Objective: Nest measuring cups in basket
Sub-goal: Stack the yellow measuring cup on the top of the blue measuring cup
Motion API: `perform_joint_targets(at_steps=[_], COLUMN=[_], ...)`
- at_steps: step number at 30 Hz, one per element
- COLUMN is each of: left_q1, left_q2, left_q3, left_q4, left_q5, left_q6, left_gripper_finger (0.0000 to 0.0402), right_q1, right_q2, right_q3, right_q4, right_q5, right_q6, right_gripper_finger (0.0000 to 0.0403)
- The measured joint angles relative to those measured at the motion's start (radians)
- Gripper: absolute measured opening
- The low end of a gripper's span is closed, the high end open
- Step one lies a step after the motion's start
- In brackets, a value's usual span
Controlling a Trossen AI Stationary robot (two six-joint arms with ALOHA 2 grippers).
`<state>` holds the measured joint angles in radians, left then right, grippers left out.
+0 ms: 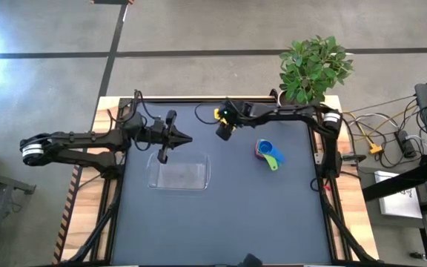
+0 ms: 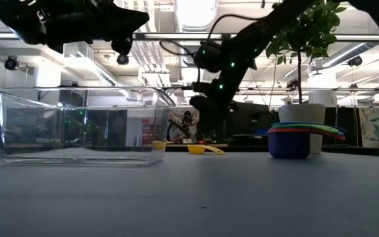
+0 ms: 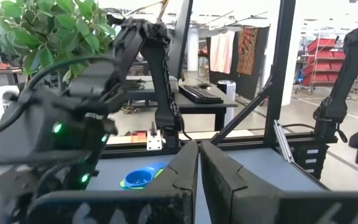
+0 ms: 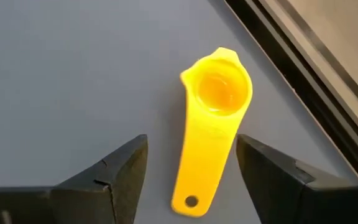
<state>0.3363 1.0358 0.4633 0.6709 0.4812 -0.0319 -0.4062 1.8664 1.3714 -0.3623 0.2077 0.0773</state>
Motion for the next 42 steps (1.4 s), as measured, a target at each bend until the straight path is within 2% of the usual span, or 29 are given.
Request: perform_joint_targets(at_steps=[9, 12, 23, 30, 36, 42], left_q1=[0.0, 0.0, 0.0, 0.0, 0.0, 0.0], left_q2=[-0.003, -0.003, -0.002, -0.001, -0.001, -0.001], left_q3=[0.0, 0.0, 0.0, 0.0, 0.0, 0.0], left_q4=[0.001, 0.001, 0.0, 0.0, 0.0, 0.0], left_q5=[0.0, 0.0, 0.0, 0.0, 0.0, 0.0], left_q6=[0.003, 0.011, 0.014, 0.015, 0.015, 0.015], left_gripper_finger=[0.0002, 0.0002, 0.0002, 0.0002, 0.0002, 0.0002], right_q1=[-0.076, -0.079, -0.087, -0.091, -0.094, -0.095], right_q2=[0.06, 0.078, 0.127, 0.127, 0.123, 0.122], right_q3=[0.004, 0.004, 0.004, 0.004, 0.004, 0.004], right_q4=[0.001, 0.011, 0.057, 0.056, 0.049, 0.039], right_q5=[-0.03, -0.065, -0.051, -0.057, -0.074, -0.082], right_q6=[-0.003, -0.011, -0.026, -0.053, -0.054, -0.053], right_gripper_finger=[0.0248, 0.0248, 0.0243, 0.0213, 0.0142, 0.0142])
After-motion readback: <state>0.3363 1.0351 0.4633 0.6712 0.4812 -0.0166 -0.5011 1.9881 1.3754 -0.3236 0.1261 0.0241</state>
